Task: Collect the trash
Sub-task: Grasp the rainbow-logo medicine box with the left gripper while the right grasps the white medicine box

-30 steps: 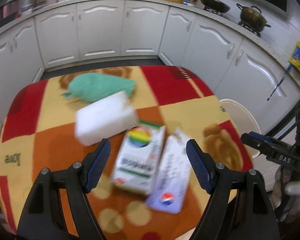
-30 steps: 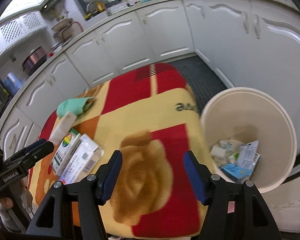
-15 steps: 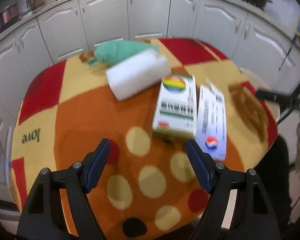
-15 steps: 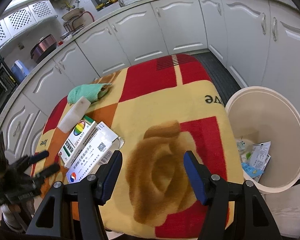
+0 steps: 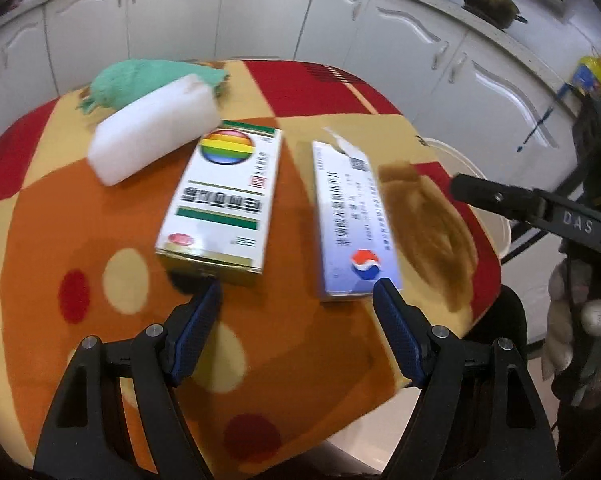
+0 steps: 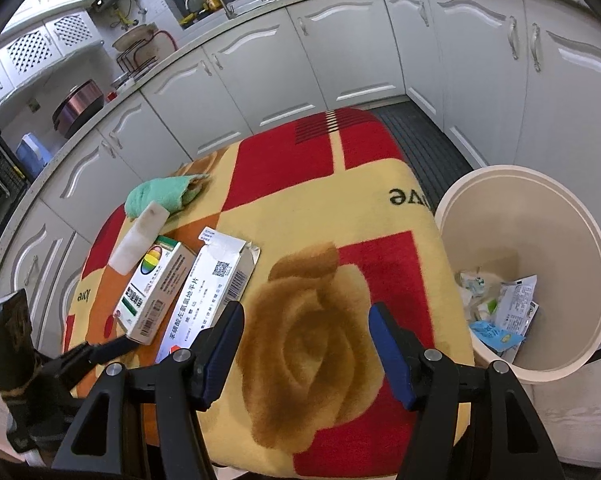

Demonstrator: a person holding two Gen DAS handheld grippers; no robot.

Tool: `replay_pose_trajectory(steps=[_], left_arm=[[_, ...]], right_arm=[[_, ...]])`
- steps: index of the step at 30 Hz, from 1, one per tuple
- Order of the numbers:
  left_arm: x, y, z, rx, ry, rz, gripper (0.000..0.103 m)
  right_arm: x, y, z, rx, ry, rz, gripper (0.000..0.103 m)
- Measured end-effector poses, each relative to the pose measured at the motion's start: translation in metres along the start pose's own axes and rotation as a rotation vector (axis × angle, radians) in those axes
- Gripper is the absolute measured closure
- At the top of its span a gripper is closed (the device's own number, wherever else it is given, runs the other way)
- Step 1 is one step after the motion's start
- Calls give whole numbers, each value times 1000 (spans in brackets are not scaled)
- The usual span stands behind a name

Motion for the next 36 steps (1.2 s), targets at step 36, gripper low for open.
replay_pose_trajectory(steps=[36], left_arm=[[-35,36,-51,4,44,-108,26]], right_arm=[[-44,21,11,137,106,59,43]])
Point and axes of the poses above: each gripper's, at about its wrist camera, not at the fingertips, and x roughly against the way its jaws point, y to its left, z to its underside, the point moved 8 cm from there along -x, roughly the way its jaws point, and after that the axes turned 3 degrees about -y, right-handed, at the moved point
